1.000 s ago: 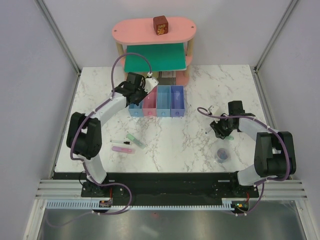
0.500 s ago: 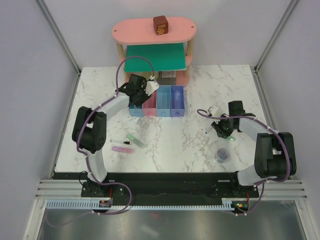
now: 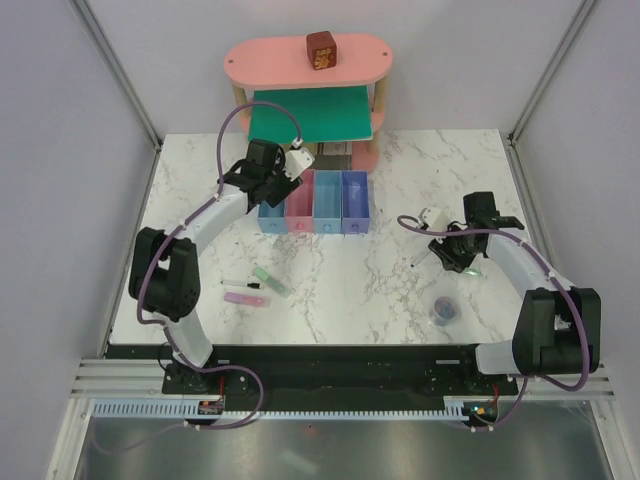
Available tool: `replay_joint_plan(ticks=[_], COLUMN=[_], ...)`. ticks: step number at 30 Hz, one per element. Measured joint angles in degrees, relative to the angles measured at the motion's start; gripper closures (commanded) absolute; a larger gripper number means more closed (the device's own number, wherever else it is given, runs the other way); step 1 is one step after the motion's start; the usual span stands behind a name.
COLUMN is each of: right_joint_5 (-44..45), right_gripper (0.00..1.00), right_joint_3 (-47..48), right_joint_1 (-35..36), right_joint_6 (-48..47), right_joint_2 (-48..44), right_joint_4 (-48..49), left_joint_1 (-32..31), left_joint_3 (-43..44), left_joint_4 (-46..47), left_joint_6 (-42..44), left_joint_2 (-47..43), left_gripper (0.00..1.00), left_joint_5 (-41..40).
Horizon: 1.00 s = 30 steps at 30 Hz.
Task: Sort the stationery into containers
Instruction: Place the stationery in the storage box, then pick up the stationery from the center of the board, then place the stationery in the storage box.
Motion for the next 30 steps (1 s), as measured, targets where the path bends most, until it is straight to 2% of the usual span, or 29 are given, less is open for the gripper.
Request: replay_joint_plan(ticks=[7,14,18,22,30], right_joint_5=[-0.02,-0.22,-1.40,-2.19,-1.53], right_gripper=[0.83,0.83,0.84,0.84,0.84], right_joint_3=[5.92,17.00,26.56,37.55,56.41], right_joint_1=[0.44,8.26,15.26,21.42,31.65], right_joint_6=[-1.09,3.26,9.42,14.45,16.50], right_joint_2=[-0.55,2.23,7.96,16.13,33.81], right_joint_4=[-3.87,-5.29,-4.20,-2.51,-1.25], left_joint_1=[0.00,0.00,-0.02,-0.02,-0.02], left_joint_3=[-4.72,-20.00,-28.41,-32.94,-39.58], left_joint_4=[0.02,0.24,-0.92,-1.77,-1.60], left_joint_6=[-0.13,1.51,3.08,4.20,6.51], left_joint_2=[-11.06,-23.74,-27.76,-30.27,-40.11], left_gripper=[0.33,0.33,0.33,0.33,0.33], left_joint_5=[0.44,0.96,1.73,2.05,4.39])
